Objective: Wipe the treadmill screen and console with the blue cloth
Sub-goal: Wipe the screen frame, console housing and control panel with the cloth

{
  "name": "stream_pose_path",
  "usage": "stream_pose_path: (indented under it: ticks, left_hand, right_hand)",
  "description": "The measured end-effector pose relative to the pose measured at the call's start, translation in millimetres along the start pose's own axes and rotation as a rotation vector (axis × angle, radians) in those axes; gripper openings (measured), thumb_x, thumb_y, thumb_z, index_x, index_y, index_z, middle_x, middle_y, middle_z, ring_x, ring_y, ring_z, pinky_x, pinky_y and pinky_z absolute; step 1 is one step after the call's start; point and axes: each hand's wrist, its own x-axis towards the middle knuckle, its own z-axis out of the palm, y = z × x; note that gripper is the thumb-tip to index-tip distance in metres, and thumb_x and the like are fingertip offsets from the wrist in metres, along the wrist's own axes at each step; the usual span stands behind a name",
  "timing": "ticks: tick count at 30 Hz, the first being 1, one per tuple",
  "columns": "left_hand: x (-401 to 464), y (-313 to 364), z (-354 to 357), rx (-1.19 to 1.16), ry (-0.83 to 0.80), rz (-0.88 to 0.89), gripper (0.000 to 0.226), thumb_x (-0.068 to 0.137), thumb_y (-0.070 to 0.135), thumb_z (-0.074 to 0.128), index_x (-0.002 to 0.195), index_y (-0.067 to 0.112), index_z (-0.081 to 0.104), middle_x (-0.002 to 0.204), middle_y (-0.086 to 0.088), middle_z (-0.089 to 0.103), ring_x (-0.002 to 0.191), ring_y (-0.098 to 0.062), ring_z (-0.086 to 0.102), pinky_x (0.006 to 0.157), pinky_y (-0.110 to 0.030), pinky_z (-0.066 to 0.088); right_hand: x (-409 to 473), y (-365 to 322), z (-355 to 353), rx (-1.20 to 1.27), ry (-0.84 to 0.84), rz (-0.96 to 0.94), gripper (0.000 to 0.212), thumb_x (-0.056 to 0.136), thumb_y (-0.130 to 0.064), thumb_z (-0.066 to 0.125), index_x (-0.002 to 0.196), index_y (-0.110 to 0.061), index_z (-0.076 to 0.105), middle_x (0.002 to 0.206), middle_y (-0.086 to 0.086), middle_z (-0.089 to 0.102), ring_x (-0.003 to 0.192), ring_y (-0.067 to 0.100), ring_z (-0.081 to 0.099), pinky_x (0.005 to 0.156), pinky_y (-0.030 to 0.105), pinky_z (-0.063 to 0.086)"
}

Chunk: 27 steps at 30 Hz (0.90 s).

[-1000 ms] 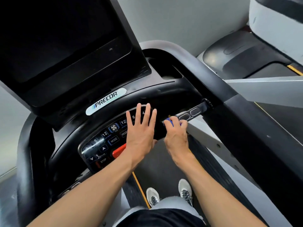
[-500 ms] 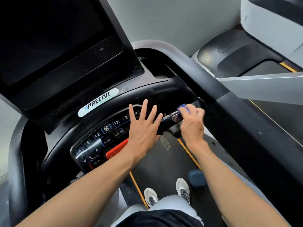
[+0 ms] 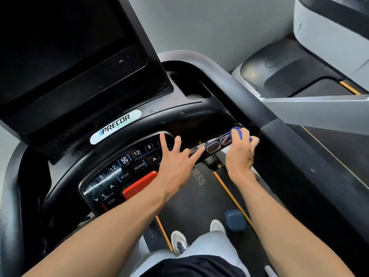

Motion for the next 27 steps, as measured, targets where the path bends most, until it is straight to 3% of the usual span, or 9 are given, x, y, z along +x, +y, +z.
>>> stream_pose_path:
  ticks: [5,11,13,16,19,21,25,27]
  left_hand:
    - [2,2,0,-0.002,0.007,0.020,0.078,0.101,0.039,0.053,0.160,0.043,0.002,0.116,0.006,0.062,0.144,-0.045,0.020,0.103,-0.084,-0.010]
    - [3,1,0,0.009,-0.004,0.024,0.083,0.099,0.038,0.057,0.160,0.041,0.001,0.112,0.006,0.062,0.140,-0.043,0.024,0.102,-0.085,-0.009]
    - [3,1,1,0.007,0.002,0.019,0.084,0.098,0.038,0.057,0.160,0.041,0.000,0.112,0.007,0.061,0.141,-0.042,0.023,0.102,-0.084,-0.009]
    - [2,0,2,-0.001,-0.001,0.017,0.086,0.097,0.038,0.059,0.160,0.042,0.001,0.111,0.007,0.061,0.141,-0.043,0.024,0.103,-0.084,-0.008]
    - [2,0,2,0.005,-0.005,0.019,0.085,0.097,0.038,0.059,0.160,0.042,0.002,0.110,0.007,0.061,0.140,-0.043,0.024,0.102,-0.084,-0.008]
    - [2,0,2,0.006,0.022,0.017,0.084,0.098,0.038,0.058,0.160,0.042,0.001,0.111,0.007,0.061,0.141,-0.043,0.023,0.102,-0.084,-0.010]
    - [3,-1,0,-0.008,0.001,0.026,0.082,0.100,0.037,0.055,0.160,0.042,0.000,0.115,0.007,0.060,0.143,-0.043,0.022,0.102,-0.084,-0.010]
    - [2,-1,1,-0.008,0.018,0.025,0.081,0.100,0.036,0.055,0.160,0.042,0.000,0.115,0.007,0.060,0.143,-0.043,0.022,0.102,-0.084,-0.010]
  right_hand:
    - [-31,-2,3,-0.240,-0.053,-0.369,0.060,0.078,0.008,0.054,0.136,-0.005,0.051,0.133,0.010,0.053,0.104,0.037,0.040,0.075,0.038,0.056]
    - [37,15,-12,-0.578,-0.074,-0.438,0.036,0.079,0.001,0.057,0.115,-0.001,0.056,0.113,0.012,0.051,0.098,0.036,0.041,0.066,0.031,0.046]
    - [32,11,-11,-0.543,-0.084,-0.363,0.034,0.080,0.001,0.058,0.114,-0.001,0.055,0.109,0.012,0.051,0.095,0.034,0.039,0.068,0.032,0.048]
    - [8,-7,-7,-0.302,-0.070,-0.144,0.034,0.083,0.007,0.054,0.115,0.000,0.054,0.111,0.017,0.051,0.091,0.032,0.037,0.077,0.043,0.047]
    - [-9,-11,-5,-0.275,0.001,-0.248,0.034,0.075,0.014,0.056,0.106,0.002,0.059,0.102,0.017,0.055,0.084,0.029,0.031,0.067,0.043,0.049]
    - [3,1,-9,-0.363,-0.024,-0.319,0.038,0.074,0.012,0.055,0.110,-0.001,0.059,0.104,0.013,0.055,0.086,0.032,0.039,0.062,0.036,0.048]
    - [25,8,-9,-0.393,-0.108,-0.238,0.038,0.083,0.006,0.041,0.118,-0.003,0.054,0.116,0.013,0.052,0.097,0.039,0.045,0.066,0.035,0.047]
    - [20,-2,-3,-0.232,-0.091,-0.108,0.035,0.087,0.007,0.044,0.117,-0.006,0.057,0.119,0.011,0.054,0.099,0.039,0.043,0.070,0.037,0.046]
